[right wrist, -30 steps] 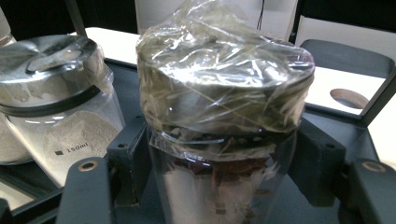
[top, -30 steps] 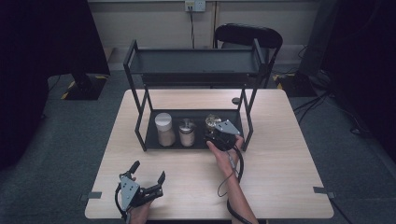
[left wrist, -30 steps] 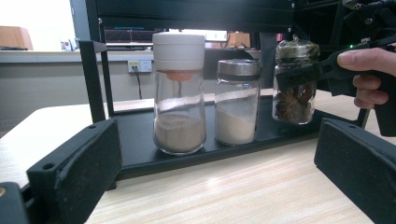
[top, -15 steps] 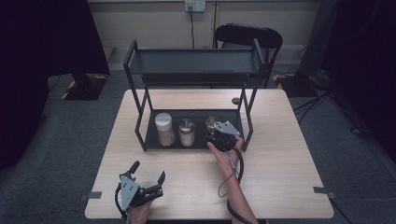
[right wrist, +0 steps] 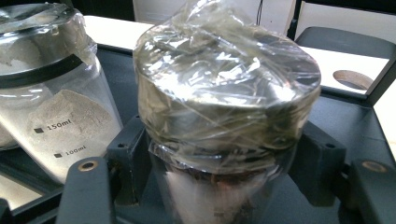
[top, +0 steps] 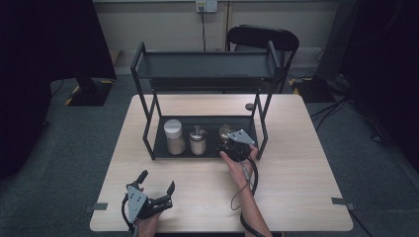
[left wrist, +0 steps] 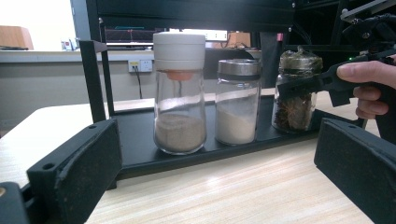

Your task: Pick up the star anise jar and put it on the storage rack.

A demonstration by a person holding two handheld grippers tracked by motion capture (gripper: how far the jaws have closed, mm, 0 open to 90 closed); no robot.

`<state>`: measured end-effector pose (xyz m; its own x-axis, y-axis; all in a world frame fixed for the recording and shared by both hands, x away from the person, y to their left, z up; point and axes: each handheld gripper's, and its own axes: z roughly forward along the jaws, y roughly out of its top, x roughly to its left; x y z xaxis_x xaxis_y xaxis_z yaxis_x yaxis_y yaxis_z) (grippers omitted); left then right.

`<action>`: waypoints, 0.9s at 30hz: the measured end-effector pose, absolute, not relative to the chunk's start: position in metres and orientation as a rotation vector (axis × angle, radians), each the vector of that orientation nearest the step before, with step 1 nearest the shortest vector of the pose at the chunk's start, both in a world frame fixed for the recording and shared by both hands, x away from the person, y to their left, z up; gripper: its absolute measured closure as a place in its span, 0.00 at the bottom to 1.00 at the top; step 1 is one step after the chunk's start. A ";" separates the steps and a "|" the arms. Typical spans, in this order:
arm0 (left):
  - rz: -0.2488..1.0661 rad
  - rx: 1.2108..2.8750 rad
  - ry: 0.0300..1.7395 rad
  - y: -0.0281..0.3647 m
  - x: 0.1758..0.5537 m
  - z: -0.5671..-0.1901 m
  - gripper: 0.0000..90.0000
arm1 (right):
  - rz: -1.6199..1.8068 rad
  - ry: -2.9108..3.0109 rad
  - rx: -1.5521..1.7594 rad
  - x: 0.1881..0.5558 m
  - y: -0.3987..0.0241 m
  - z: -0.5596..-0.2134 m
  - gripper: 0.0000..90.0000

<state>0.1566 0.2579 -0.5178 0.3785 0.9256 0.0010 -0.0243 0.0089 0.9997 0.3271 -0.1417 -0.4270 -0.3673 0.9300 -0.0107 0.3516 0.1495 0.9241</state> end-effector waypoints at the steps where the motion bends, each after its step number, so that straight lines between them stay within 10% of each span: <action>1: 0.928 1.347 0.903 0.258 0.157 -0.518 0.00 | 1.204 1.814 1.225 0.327 -0.142 -0.427 0.35; 27: 0.928 1.347 0.901 0.258 0.157 -0.518 0.00 | 1.201 1.817 1.221 0.328 -0.142 -0.427 0.35</action>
